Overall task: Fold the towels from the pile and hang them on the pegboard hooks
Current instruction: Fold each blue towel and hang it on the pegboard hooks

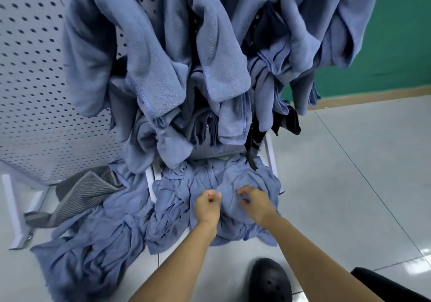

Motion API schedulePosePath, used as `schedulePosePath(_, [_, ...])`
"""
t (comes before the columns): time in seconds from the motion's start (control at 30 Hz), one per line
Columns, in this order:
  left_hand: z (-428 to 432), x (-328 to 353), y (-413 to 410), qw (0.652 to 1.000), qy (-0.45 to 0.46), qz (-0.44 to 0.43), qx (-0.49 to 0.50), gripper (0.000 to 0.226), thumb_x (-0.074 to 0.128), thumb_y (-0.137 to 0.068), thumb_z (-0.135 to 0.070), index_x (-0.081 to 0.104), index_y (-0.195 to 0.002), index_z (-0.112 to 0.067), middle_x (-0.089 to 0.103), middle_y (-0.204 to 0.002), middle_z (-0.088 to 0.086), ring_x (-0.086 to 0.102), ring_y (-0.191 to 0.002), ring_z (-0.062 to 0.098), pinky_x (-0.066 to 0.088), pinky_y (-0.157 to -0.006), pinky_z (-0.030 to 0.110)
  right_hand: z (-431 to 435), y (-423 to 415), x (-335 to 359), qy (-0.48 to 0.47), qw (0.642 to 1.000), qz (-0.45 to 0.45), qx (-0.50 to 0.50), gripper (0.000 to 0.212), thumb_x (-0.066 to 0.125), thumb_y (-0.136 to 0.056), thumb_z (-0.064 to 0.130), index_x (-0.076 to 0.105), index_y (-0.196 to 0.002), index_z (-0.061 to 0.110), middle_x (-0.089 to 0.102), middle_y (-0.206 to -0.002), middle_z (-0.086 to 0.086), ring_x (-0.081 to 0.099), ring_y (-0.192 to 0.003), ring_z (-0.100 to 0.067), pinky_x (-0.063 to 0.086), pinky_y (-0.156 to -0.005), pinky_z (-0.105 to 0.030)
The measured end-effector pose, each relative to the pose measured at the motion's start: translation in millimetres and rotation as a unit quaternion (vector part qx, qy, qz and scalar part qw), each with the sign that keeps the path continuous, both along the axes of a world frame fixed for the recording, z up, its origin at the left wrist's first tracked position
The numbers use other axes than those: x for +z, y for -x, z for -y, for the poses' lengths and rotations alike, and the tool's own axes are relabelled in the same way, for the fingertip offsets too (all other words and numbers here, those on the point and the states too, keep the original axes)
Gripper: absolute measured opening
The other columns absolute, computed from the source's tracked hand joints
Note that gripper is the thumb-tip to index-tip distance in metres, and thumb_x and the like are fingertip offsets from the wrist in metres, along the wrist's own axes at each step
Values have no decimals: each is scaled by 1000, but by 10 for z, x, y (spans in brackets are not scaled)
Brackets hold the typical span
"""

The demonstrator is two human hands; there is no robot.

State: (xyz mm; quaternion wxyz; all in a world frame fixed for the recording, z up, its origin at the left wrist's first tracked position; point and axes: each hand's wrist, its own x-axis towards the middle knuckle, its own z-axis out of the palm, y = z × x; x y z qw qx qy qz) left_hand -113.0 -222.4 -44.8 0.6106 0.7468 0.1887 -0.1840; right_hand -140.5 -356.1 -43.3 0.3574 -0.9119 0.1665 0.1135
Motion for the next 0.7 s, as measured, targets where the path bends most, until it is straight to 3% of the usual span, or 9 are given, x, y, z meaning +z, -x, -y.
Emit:
schedulePosePath(0.1, [-128,413,-41,999,41,22,-1,20,52,-97,-15,51,-77,-14,49,-71,4,48,-75,21,46,-70,40,-76,64,303,-47,999,23,9,22,56,-91,9,63,-109,20,64,-85,1,57,-82,-20,43,-78,-24])
schedulePosePath(0.2, [-289,960,-69,996,89,11,5,22,50,-98,-19,54,-78,-12,60,-83,16,62,-86,33,54,-81,49,-234,171,801,-96,991,43,77,31,62,-89,17,59,-119,17,65,-100,0,59,-92,-18,48,-84,-27])
schedulePosePath(0.27, [-406,1381,-38,993,117,17,3,25,47,-100,-17,57,-78,-8,64,-88,18,64,-90,35,55,-79,47,-382,249,1172,-127,984,56,112,42,68,-84,28,57,-123,17,64,-114,2,59,-103,-13,48,-89,-28])
schedulePosePath(0.33, [-552,1793,22,988,150,40,-11,25,45,-100,-14,57,-80,-5,64,-90,18,64,-84,29,56,-70,38,-529,283,1499,-111,980,111,122,37,68,-80,33,62,-111,14,66,-102,-2,59,-90,-17,47,-77,-31])
schedulePosePath(0.4, [-727,2188,96,980,183,70,-36,18,46,-100,-13,57,-90,-3,65,-94,18,66,-84,25,57,-65,32,-664,288,1830,-108,974,168,107,16,64,-85,15,61,-97,4,61,-82,-8,49,-69,-20,40,-64,-31])
schedulePosePath(0.5, [-1030,2730,225,965,210,141,-69,12,52,-97,-15,56,-102,-4,69,-94,12,70,-79,18,58,-67,28,-827,318,2405,-137,963,206,108,8,54,-94,5,55,-100,-1,49,-72,-7,42,-58,-5,34,-56,-14])
schedulePosePath(0.6, [-1326,3133,345,946,173,226,-156,28,67,-86,-11,54,-111,-9,68,-96,5,67,-73,4,52,-62,16,-970,346,2891,-194,951,226,84,18,57,-95,20,48,-100,4,45,-65,-5,35,-46,-3,29,-48,-15])
schedulePosePath(0.7, [-1540,3327,438,909,27,320,-264,45,77,-76,-6,55,-114,-13,65,-108,-2,63,-94,1,50,-76,12,-1132,314,3195,-225,938,254,74,23,58,-95,27,49,-94,5,43,-64,-7,34,-47,-6,28,-48,-16])
